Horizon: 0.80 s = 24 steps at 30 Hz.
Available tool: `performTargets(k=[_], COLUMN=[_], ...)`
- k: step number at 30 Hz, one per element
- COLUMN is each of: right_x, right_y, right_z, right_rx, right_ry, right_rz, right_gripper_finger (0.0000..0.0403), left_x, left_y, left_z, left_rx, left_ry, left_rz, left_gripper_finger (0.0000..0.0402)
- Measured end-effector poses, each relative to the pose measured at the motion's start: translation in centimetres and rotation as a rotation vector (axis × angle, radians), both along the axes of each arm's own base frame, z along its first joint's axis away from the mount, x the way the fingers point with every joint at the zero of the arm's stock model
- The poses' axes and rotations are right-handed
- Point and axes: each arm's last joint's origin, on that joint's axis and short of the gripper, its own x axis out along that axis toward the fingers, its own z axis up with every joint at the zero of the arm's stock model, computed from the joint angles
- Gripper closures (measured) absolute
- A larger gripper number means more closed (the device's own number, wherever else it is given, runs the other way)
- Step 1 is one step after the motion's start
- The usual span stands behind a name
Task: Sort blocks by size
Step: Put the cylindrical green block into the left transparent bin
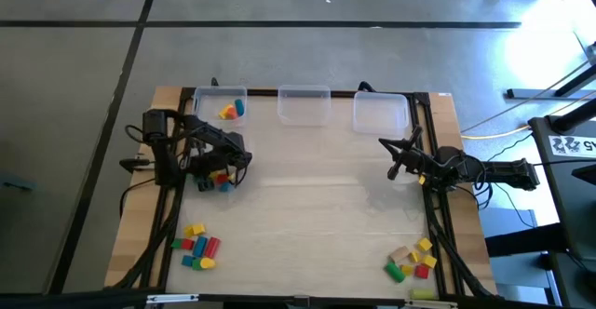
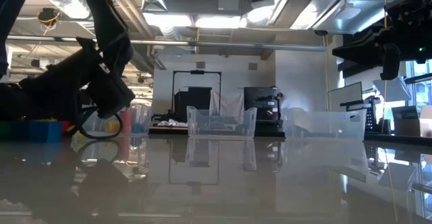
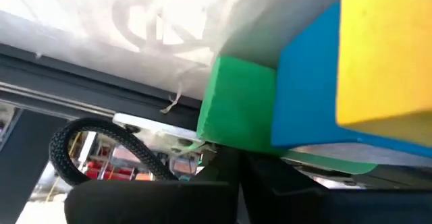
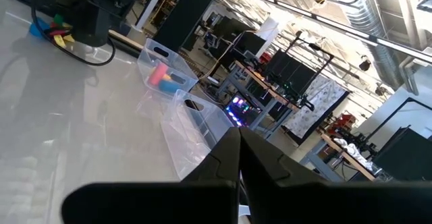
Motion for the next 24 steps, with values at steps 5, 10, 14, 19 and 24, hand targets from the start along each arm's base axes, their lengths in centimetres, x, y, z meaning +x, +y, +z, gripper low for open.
performTargets(k=[5, 10, 14, 19, 24], right_x=[0.0, 0.0, 0.0, 0.0, 0.0], right_y=[0.0, 0.0, 0.0, 0.0, 0.0], right_z=[0.0, 0.0, 0.0, 0.0, 0.0], right_rx=[0.0, 0.0, 0.0, -0.001, -0.002], right_ry=[0.0, -0.001, -0.001, 0.0, 0.0], right_rz=[0.0, 0.0, 0.0, 0.0, 0.0], right_gripper_finger=[0.0391, 0.0391, 0.0391, 0.0391, 0.0391], left_x=[0.9, 1.6, 1.4, 0.6, 0.1], left_y=[-0.4, -0.5, -0.5, -0.6, -1.2], left_z=[1.4, 3.4, 4.5, 6.3, 8.3], left_rx=[0.039, 0.094, 0.129, 0.209, 0.303], left_ry=[-0.14, -0.269, -0.323, -0.384, -0.565], left_rz=[-0.016, 0.01, 0.042, 0.135, 0.28], left_gripper_finger=[0.04, 0.0398, 0.04, 0.0397, 0.0397])
